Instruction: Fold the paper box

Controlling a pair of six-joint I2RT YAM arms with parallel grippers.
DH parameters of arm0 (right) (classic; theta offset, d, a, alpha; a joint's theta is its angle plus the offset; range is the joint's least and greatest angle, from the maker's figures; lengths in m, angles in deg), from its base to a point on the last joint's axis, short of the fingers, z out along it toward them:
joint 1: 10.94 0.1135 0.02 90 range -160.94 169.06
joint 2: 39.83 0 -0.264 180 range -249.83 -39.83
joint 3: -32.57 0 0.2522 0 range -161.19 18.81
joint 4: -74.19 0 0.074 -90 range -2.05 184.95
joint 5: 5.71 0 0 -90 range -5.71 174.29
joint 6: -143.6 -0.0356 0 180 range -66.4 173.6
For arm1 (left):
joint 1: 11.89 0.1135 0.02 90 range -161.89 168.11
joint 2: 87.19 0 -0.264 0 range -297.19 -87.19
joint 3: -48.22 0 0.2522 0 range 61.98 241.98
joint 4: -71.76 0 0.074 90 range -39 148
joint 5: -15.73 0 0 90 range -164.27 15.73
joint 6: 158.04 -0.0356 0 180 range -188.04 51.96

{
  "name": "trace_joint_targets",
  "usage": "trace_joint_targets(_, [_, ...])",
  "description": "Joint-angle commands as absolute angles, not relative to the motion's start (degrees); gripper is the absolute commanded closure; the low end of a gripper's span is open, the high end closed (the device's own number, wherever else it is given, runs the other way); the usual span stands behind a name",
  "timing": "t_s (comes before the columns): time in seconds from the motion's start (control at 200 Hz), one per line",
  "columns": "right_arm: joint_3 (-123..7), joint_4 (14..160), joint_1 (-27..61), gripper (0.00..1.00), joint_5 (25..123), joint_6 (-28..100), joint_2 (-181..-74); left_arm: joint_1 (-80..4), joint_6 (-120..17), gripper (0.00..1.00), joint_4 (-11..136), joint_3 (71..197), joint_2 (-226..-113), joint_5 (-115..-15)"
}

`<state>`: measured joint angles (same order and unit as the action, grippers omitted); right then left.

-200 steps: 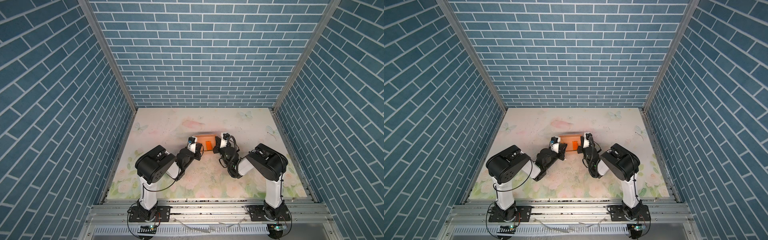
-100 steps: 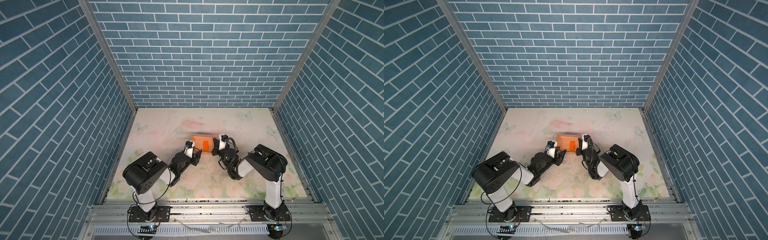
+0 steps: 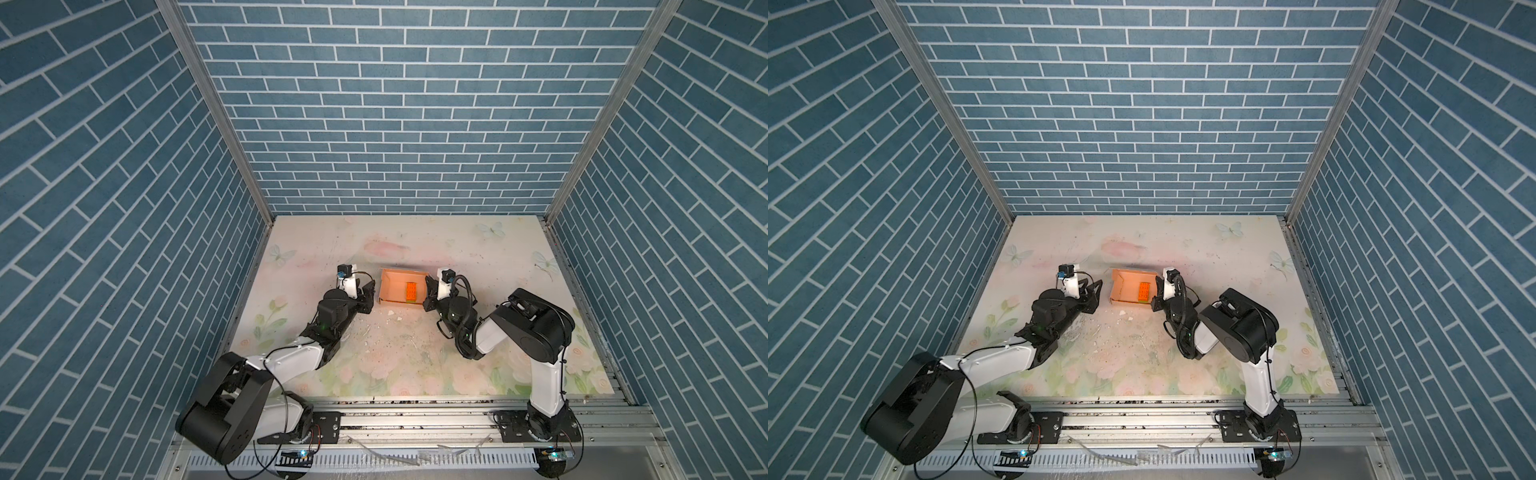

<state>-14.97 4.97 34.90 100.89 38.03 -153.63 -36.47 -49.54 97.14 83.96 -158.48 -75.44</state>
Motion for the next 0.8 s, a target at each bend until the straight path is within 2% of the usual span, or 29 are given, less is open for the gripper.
trace_joint_targets(0.0, [-14.32,7.88,35.02,1.00,99.07,38.84,-155.50,-32.80,-46.38,0.50,88.04,86.24,-156.57,-74.28])
trace_joint_targets(0.185, [-14.56,8.14,34.92,1.00,97.72,38.84,-155.67,-28.98,-43.79,0.50,82.18,92.28,-160.91,-72.92])
trace_joint_targets(0.795, [-13.70,13.66,35.07,1.00,95.22,37.52,-153.58,-28.91,-45.39,0.50,73.55,114.75,-178.12,-62.23])
